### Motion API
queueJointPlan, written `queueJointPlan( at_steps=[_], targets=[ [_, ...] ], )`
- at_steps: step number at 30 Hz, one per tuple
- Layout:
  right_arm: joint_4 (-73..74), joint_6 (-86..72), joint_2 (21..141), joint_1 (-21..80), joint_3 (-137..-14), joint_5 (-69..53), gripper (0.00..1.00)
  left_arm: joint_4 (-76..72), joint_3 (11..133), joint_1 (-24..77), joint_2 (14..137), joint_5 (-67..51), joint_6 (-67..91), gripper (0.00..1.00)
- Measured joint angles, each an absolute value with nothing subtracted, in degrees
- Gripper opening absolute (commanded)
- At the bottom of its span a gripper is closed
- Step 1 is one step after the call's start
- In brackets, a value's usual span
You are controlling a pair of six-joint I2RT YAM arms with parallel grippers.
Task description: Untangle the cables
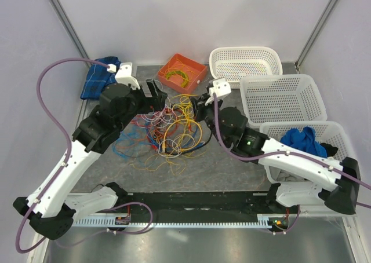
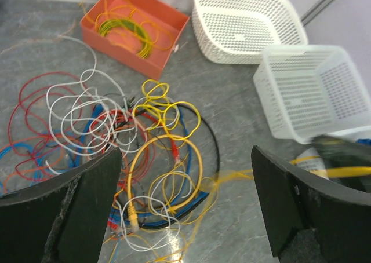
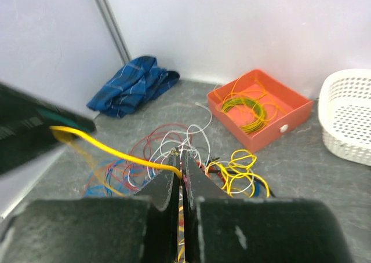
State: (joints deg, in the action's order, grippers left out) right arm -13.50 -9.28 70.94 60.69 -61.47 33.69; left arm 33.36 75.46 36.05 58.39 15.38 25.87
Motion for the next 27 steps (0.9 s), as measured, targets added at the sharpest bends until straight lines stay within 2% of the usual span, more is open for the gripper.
queueJointPlan(
  at_steps=[7,12,15,20,27],
  targets=[
    [-3.1,-11.0,67.1,60.7,-67.9,36.6,0.0,28.1,67.4,36.1,55.0,17.3,25.9,0.97],
    [4.5,-14.8,67.4,60.7,-73.2,37.5,0.0,7.0,47.7,35.8,42.9,6.6,25.2,0.95],
    [7.8,-16.8,67.7,60.7,-76.2,37.6,0.0,-4.9,39.3,35.9,40.1,-1.8,24.8,0.96],
    [11.8,-19.4,68.0,60.7,-79.7,37.5,0.0,-19.0,36.0,36.4,43.8,-11.1,23.3,0.99],
    [15.2,-21.0,68.3,60.7,-82.9,36.8,0.0,-26.3,34.9,42.5,47.7,-14.1,18.0,1.0]
  ],
)
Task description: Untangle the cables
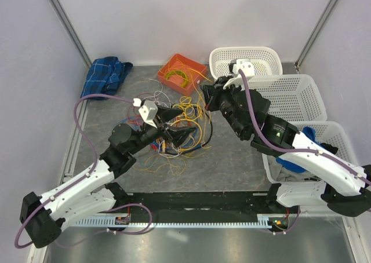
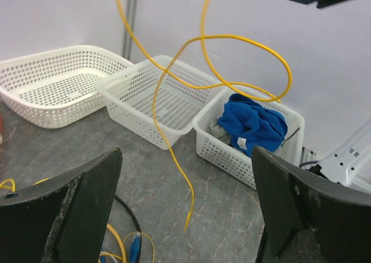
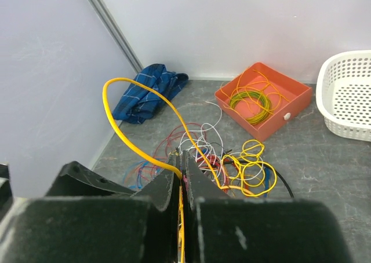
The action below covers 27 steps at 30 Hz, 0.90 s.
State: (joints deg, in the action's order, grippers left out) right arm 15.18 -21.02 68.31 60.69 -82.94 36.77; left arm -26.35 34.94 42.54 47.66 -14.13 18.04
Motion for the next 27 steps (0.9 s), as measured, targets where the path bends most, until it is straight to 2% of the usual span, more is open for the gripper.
queueJointPlan(
  at_steps=[8,13,19,22,23,24,27],
  targets=[
    [16.7,-22.8,68.5,60.7,-83.7,34.2,0.0,-32.0,35.3,46.8,56.1,-13.8,11.1,0.99],
    [17.7,-23.5,68.5,60.7,-83.7,32.8,0.0,-34.1,36.7,48.2,60.6,-11.5,7.9,0.89],
    [18.1,-24.2,68.3,60.7,-83.7,31.8,0.0,-37.3,38.8,48.4,62.3,-8.6,5.0,0.62],
    [18.1,-24.3,68.1,60.7,-83.7,31.7,0.0,-38.3,40.0,48.4,63.4,-8.5,4.3,0.3],
    [18.2,-24.3,68.0,60.7,-83.7,31.7,0.0,-38.4,40.4,48.4,63.7,-8.5,4.1,0.06],
    [18.1,-24.4,67.9,60.7,-83.7,31.7,0.0,-38.7,40.7,48.4,64.1,-8.6,3.7,0.02],
    [18.1,-24.4,67.6,60.7,-83.7,31.7,0.0,-39.2,40.9,48.4,64.4,-8.6,3.6,0.02]
  ],
)
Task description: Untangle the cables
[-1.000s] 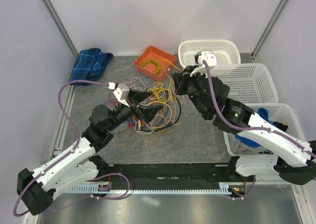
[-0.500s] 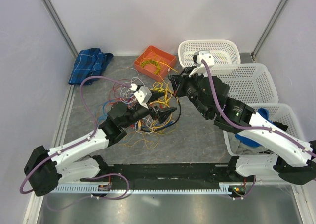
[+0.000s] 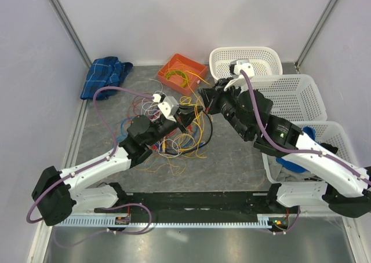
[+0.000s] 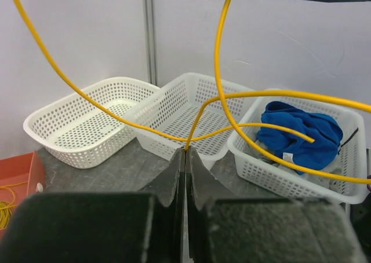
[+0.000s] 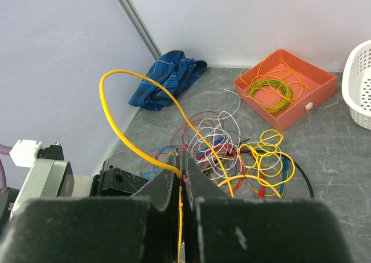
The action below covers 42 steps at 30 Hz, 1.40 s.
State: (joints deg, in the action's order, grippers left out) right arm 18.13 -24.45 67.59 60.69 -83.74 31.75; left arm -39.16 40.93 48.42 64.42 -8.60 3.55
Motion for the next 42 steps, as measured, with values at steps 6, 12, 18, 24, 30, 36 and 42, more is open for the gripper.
queueJointPlan(
  at_steps=[6,12,18,24,30,36,42],
  targets=[
    [18.1,-24.4,67.1,60.7,-83.5,32.0,0.0,-38.5,40.9,48.4,63.4,-7.6,3.6,0.02],
    [18.1,-24.2,65.3,60.7,-82.3,33.5,0.0,-31.3,40.9,48.5,57.3,-0.8,4.8,0.02],
    [18.1,-23.8,63.4,60.7,-81.8,34.9,0.0,-20.0,40.8,48.5,51.2,9.3,7.9,0.02],
    [18.0,-23.3,61.9,60.7,-80.4,37.0,0.0,-7.2,40.8,48.5,44.1,19.4,12.8,0.02],
    [18.1,-22.3,61.4,60.7,-78.5,39.9,0.0,3.6,41.9,48.5,40.2,27.0,15.4,0.02],
    [18.0,-20.8,59.4,60.7,-77.6,42.8,0.0,11.0,43.0,48.5,39.4,31.6,16.4,0.02],
    [18.0,-19.1,57.1,61.1,-76.7,44.1,0.0,12.8,44.6,49.2,39.0,31.7,17.8,0.02]
  ],
)
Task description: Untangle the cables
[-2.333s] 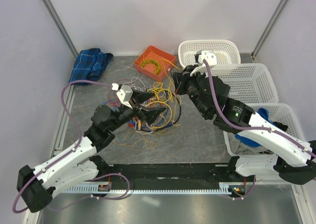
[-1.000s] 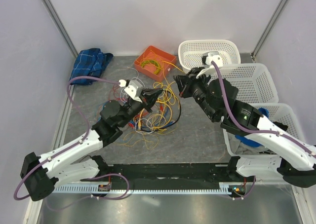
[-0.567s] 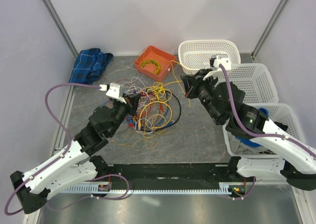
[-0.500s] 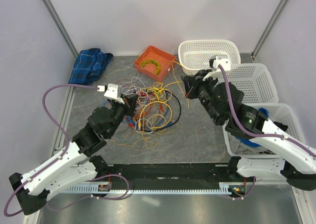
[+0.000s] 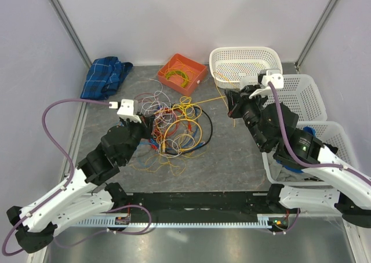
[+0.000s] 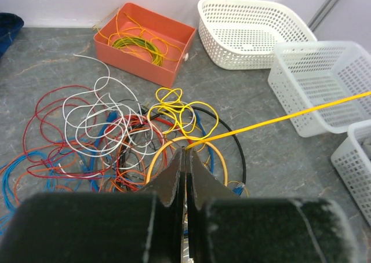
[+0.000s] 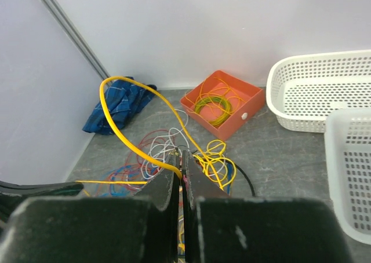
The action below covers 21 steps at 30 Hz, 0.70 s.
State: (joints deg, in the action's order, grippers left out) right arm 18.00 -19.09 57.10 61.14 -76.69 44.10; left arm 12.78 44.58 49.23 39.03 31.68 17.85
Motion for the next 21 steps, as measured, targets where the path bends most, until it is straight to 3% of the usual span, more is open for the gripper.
queueJointPlan(
  at_steps=[5,12,14,15,21],
  targets=[
    [17.6,-18.2,54.4,61.4,-74.6,44.5,0.0,13.0,46.2,49.3,38.9,31.1,19.1,0.02],
    [16.8,-18.3,53.6,61.0,-73.3,45.4,0.0,12.1,46.2,48.8,38.8,29.9,17.8,0.77],
    [16.5,-18.2,53.7,61.0,-73.3,45.4,0.0,10.3,46.1,48.8,38.8,30.0,16.6,0.84],
    [16.4,-18.2,53.8,60.9,-73.3,45.4,0.0,9.1,46.1,48.8,38.8,29.9,15.9,0.99],
    [16.4,-18.5,54.8,60.9,-73.3,44.9,0.0,-0.5,44.8,48.8,38.8,26.1,10.1,1.0]
  ],
)
